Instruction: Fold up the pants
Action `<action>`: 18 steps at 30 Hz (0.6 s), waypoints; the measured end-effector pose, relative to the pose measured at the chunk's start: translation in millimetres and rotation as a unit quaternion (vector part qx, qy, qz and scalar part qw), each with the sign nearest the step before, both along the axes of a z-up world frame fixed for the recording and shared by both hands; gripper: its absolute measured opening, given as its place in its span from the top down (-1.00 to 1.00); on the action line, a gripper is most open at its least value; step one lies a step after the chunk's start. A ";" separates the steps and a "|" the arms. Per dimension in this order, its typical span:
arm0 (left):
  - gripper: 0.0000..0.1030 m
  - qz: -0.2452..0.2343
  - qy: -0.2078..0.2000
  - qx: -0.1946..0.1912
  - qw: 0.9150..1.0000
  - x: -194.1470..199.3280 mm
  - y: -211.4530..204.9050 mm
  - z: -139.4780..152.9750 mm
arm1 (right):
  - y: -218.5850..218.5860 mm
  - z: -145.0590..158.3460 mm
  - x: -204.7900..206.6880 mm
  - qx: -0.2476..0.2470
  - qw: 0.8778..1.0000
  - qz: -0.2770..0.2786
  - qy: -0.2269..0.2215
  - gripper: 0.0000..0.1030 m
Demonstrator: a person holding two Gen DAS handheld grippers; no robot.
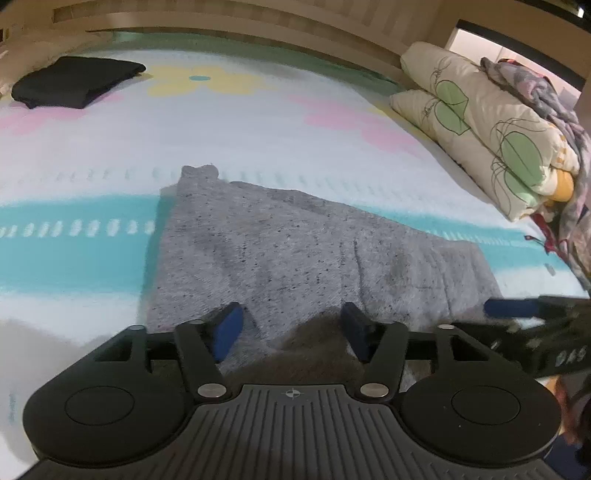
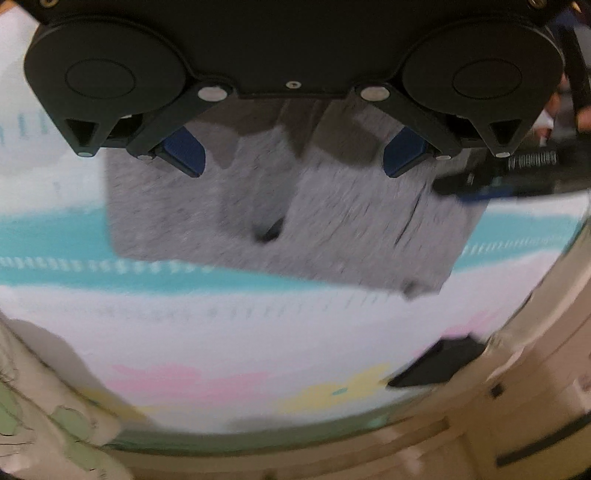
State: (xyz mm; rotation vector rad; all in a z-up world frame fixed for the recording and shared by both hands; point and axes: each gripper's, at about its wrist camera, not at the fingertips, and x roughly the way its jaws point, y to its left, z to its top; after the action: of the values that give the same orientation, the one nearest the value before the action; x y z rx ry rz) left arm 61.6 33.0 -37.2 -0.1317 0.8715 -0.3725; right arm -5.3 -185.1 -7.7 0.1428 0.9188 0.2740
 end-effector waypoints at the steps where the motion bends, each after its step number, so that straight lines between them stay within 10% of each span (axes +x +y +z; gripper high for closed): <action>1: -0.20 0.001 -0.001 0.002 1.000 -0.3 -0.9 -0.2 | 2.9 -2.8 0.5 -0.003 1.000 0.002 0.006 -0.98; 18: -0.37 0.012 0.000 0.020 1.000 1.1 -6.0 -1.6 | 21.7 -20.4 17.6 0.046 0.998 0.009 0.037 -1.00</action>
State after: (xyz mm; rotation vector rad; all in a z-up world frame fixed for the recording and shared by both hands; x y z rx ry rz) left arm 62.7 27.0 -38.8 -0.1045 0.8768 -0.3326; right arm 12.2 -163.4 -28.1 0.2317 0.9821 0.3305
